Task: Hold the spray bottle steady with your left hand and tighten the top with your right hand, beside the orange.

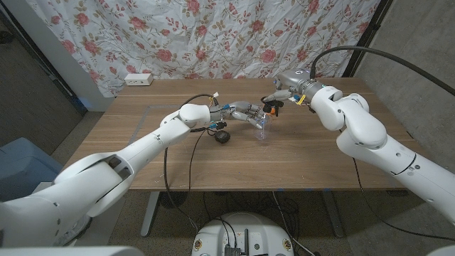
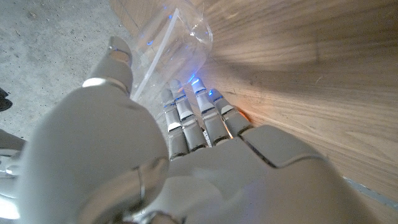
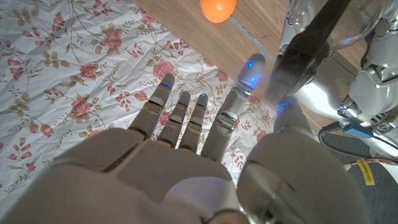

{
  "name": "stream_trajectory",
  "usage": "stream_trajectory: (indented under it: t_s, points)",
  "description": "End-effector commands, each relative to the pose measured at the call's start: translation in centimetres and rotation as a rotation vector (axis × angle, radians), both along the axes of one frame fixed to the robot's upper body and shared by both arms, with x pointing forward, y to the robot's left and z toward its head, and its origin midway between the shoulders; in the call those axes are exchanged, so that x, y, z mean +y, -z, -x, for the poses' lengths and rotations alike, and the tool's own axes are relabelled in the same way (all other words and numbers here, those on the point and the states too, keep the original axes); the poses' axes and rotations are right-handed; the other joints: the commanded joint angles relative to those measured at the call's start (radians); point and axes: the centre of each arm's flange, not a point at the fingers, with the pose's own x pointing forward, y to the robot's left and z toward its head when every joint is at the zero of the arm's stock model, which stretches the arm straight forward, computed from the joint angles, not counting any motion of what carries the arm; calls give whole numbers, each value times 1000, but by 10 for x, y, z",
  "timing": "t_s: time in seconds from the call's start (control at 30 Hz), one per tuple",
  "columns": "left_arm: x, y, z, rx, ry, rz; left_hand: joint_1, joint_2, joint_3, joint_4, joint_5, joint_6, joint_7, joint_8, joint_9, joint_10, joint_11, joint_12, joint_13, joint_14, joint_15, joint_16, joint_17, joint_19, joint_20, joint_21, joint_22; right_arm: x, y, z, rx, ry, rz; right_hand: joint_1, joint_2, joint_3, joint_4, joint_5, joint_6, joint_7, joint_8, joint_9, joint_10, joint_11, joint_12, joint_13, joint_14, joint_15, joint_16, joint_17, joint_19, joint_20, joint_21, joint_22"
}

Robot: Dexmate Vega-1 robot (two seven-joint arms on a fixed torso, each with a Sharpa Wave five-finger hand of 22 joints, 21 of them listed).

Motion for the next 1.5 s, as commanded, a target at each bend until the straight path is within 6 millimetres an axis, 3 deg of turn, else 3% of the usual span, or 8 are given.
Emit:
stream_trajectory:
  t_s: [0.03, 0.47, 0.67, 1.0, 1.1, 1.27, 1.33, 1.5]
  points:
    - [2, 3, 1, -1, -10, 15, -28, 124, 19, 14, 5, 64, 1, 255, 2, 28, -20, 3, 6, 8, -101, 1, 6, 0, -33, 1, 3, -6, -12, 4, -11, -10, -15, -53, -11, -18, 13, -8, -40, 8, -27, -17, -7, 15, -11, 4, -4, 5, -5, 2, 2, 14, -3, 5]
    - [5, 7, 3, -5, -28, 34, -33, 122, 16, 16, 4, 64, -1, 255, 2, 27, -22, 3, 6, 7, -103, 1, 7, -2, -31, 0, 3, -17, -18, 6, -34, -28, -90, -132, -26, -48, 34, 3, -137, 27, -98, -47, -19, 39, -27, 5, -13, 23, -18, 2, -9, 35, -5, 5]
    - [6, 10, 4, -4, -34, 50, -37, 119, 13, 18, 3, 65, -4, 255, 2, 27, -26, 3, 6, 6, -104, 2, 8, -4, -16, -1, 3, -24, -19, 5, -34, -49, -161, -178, -21, -64, 47, 12, -246, 37, -164, -49, -33, 76, -37, 6, -22, 34, -28, 5, -22, 49, -8, 5]
    - [9, 15, 4, -14, -52, 96, -53, 115, 8, 23, 2, 62, -10, 253, 1, 23, -31, 1, 7, 10, -109, 3, 9, -3, 15, 1, 4, -35, -16, 0, -36, -97, -266, -207, -3, -72, 47, 17, -429, 37, -269, -47, -45, 87, -40, 7, -12, 57, -33, 8, -33, 57, -6, 5]
    - [10, 17, 5, -24, -62, 118, -55, 113, 7, 22, 2, 62, -12, 253, 1, 22, -30, 0, 7, 13, -116, 4, 9, -2, 8, 1, 4, -37, -14, -2, -39, -119, -297, -217, 3, -74, 47, 16, -492, 29, -304, -47, -46, 89, -40, 7, -11, 67, -36, 7, -35, 59, -6, 4]
    - [11, 21, 5, -32, -80, 160, -57, 108, 6, 20, 2, 58, -17, 250, 0, 10, -34, -6, 4, 20, -123, 6, 8, -5, 1, 1, 4, -41, -12, -6, -17, -137, -328, -224, 12, -75, 46, 13, -549, 18, -339, -47, -72, 87, -49, 6, -26, 84, -47, 6, -35, 60, -6, 4]
    - [12, 23, 6, -33, -86, 172, -57, 107, 5, 20, 2, 57, -17, 250, -1, 7, -35, -8, 3, 19, -123, 6, 9, -6, 0, 0, 4, -43, -11, -7, -10, -141, -336, -217, 21, -71, 38, 12, -592, 10, -364, -47, -97, 89, -55, 6, -42, 94, -58, 3, -43, 56, -8, 4]
    - [14, 29, 7, -30, -104, 209, -57, 103, 4, 17, 2, 50, -17, 245, -2, -10, -40, -16, -1, 9, -124, 1, 8, -12, -4, -2, 4, -47, -6, -11, -15, -162, -389, -216, 23, -71, 33, 10, -624, 12, -384, -47, -116, 87, -57, 5, -53, 101, -66, 0, -50, 54, -10, 3]
